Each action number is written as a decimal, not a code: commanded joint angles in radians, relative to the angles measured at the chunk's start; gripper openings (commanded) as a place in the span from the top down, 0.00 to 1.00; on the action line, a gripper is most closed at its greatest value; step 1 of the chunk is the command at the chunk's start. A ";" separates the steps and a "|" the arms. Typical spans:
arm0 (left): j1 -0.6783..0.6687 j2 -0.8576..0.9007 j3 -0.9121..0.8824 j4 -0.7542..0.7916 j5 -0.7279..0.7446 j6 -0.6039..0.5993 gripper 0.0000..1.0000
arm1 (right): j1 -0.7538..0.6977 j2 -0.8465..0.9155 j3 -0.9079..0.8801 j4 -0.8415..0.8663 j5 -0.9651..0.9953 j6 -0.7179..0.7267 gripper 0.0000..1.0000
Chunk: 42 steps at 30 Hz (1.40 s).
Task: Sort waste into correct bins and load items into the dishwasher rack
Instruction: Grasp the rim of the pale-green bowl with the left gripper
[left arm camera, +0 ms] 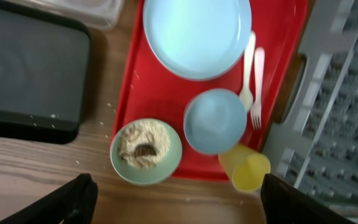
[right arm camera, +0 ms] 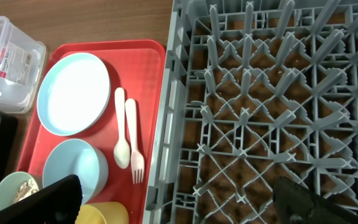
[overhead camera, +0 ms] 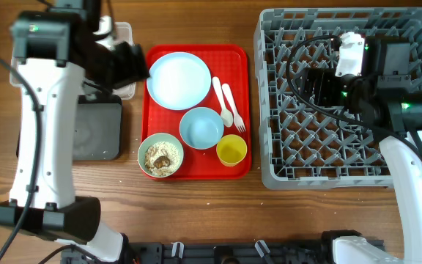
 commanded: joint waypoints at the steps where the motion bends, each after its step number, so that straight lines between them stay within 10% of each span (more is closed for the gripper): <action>1: -0.125 0.002 -0.071 0.003 0.008 -0.010 0.18 | -0.004 0.011 0.023 0.008 -0.010 -0.008 0.00; 19: -0.384 0.002 -0.802 0.444 -0.054 -0.085 0.34 | -0.004 0.011 0.023 0.003 -0.010 -0.009 0.00; 42: -0.420 0.002 -0.967 0.689 -0.123 -0.081 0.81 | -0.004 0.011 0.023 0.006 -0.009 -0.009 0.00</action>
